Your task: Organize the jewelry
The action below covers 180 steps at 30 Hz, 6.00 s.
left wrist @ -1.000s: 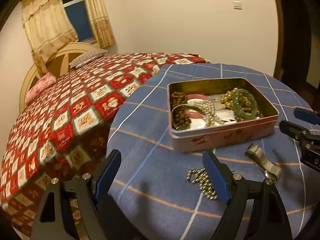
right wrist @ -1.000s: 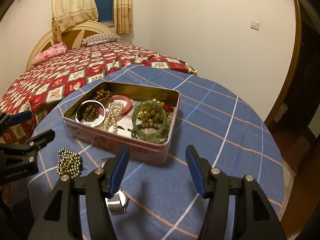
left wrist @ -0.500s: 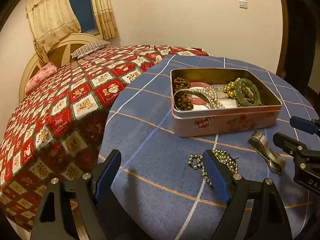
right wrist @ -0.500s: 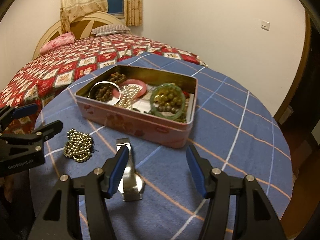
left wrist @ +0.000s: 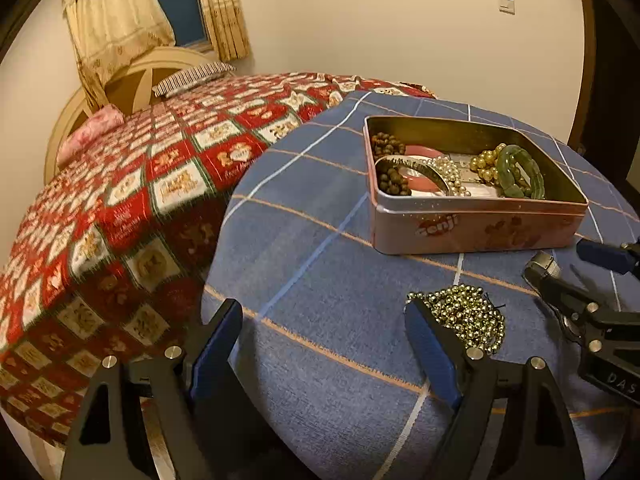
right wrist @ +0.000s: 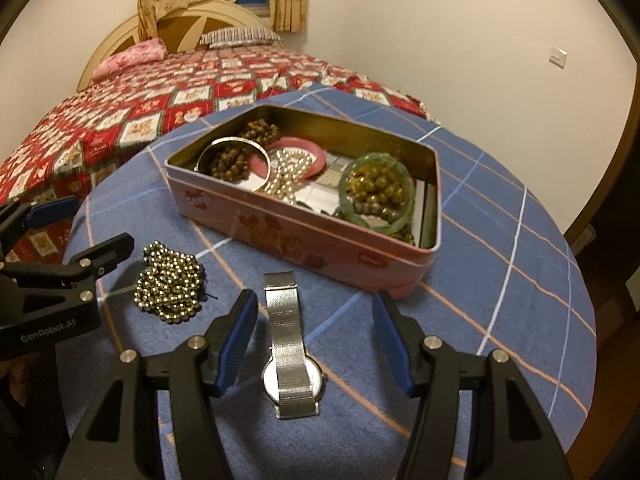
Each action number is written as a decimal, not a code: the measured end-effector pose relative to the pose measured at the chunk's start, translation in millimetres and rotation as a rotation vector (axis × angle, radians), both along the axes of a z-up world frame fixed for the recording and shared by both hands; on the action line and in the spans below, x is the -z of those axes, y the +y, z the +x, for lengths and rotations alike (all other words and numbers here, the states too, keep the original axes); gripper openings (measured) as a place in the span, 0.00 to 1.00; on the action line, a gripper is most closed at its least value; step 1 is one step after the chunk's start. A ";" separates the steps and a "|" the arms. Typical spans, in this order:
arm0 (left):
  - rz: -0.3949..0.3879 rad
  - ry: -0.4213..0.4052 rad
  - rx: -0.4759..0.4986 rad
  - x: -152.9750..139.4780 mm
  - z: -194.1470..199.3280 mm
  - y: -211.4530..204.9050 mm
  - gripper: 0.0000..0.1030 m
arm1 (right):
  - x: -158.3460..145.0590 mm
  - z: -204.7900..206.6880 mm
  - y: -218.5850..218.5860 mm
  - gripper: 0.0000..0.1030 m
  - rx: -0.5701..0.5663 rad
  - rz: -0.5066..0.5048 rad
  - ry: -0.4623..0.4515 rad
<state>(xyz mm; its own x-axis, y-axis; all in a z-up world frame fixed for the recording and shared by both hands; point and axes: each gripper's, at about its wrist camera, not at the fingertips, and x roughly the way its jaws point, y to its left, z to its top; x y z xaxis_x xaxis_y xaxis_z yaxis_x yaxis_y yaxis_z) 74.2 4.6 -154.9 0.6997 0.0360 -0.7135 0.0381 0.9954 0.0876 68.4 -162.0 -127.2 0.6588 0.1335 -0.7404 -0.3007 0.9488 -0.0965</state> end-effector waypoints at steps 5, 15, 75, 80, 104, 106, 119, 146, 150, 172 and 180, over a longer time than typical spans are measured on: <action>-0.019 0.004 -0.003 -0.1 -0.1 0.7 0.81 | 5.8 0.7 0.8 0.16 -0.029 -0.001 0.044; -0.053 0.011 0.067 -7.7 -4.7 -25.1 0.81 | 2.7 -8.6 -38.7 0.16 0.122 -0.052 0.008; -0.007 -0.185 0.206 -98.4 35.4 -48.7 0.09 | -95.7 1.5 -31.0 0.16 0.099 -0.005 -0.258; 0.000 -0.179 0.214 -98.1 44.1 -52.4 0.09 | -96.1 7.5 -28.2 0.16 0.096 -0.007 -0.256; 0.051 -0.147 0.215 -88.8 91.1 -67.2 0.10 | -92.9 61.0 -15.1 0.16 0.080 -0.041 -0.231; 0.054 -0.142 0.213 -87.0 93.0 -67.9 0.10 | -89.7 65.1 -14.2 0.16 0.079 -0.045 -0.223; 0.058 -0.097 0.215 -68.4 107.4 -70.8 0.10 | -68.8 87.5 -9.1 0.16 0.070 -0.059 -0.179; 0.081 -0.172 0.141 -81.0 66.5 -42.1 0.86 | -81.8 51.8 -58.9 0.58 0.184 0.036 -0.200; 0.073 -0.192 0.127 -90.6 59.5 -35.5 0.86 | -90.3 47.4 -58.1 0.58 0.186 0.044 -0.219; 0.058 -0.211 0.110 -103.4 45.8 -25.3 0.86 | -104.8 36.4 -49.1 0.61 0.168 0.054 -0.254; 0.065 -0.211 0.115 -102.6 47.2 -26.8 0.86 | -104.9 35.9 -49.0 0.61 0.165 0.049 -0.255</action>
<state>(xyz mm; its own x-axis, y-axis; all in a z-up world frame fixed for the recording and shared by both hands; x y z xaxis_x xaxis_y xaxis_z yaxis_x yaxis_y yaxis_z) 121.4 -22.1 -52.3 0.8351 -0.0117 -0.5499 0.1249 0.9777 0.1689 104.4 -210.9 -22.3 0.8381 0.0409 -0.5439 -0.1143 0.9882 -0.1018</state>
